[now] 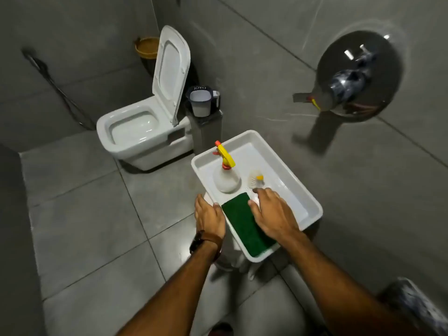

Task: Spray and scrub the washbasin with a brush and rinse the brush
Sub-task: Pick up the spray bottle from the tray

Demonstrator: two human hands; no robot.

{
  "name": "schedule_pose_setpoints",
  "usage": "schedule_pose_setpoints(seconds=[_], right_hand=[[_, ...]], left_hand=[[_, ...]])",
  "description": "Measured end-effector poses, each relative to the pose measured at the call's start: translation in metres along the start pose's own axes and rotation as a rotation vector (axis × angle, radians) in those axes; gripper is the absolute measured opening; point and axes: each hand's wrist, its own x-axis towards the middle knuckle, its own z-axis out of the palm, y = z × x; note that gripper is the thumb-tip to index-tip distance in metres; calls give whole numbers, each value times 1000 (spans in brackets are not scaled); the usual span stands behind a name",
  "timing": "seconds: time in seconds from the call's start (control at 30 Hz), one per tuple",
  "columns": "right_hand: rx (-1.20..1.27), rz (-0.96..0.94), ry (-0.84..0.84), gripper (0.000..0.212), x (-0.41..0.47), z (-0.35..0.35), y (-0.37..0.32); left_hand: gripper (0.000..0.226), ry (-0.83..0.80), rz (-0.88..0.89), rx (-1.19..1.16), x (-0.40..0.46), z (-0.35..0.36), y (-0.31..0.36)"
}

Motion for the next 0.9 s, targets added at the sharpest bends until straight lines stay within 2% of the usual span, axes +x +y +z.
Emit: schedule_pose_setpoints(seconds=[0.1, 0.37, 0.53, 0.57, 0.67, 0.73, 0.8, 0.9], right_hand=[[-15, 40, -27, 43, 21, 33, 7], [27, 236, -2, 27, 48, 85, 28], [323, 142, 59, 26, 64, 93, 20], [434, 145, 83, 34, 69, 92, 14], [703, 154, 128, 75, 95, 81, -8], [831, 139, 118, 90, 120, 72, -28], [948, 114, 93, 89, 146, 66, -43], [1011, 43, 58, 62, 167, 63, -56]], left_hand=[[60, 35, -89, -142, 15, 25, -7], [56, 108, -101, -386, 29, 72, -15], [55, 137, -101, -409, 29, 81, -18], [54, 139, -106, -405, 28, 82, -19], [52, 145, -127, -406, 27, 87, -22], [52, 154, -131, -404, 28, 91, -23], [52, 154, -127, -409, 28, 92, -25], [52, 148, -125, -421, 28, 92, -25]])
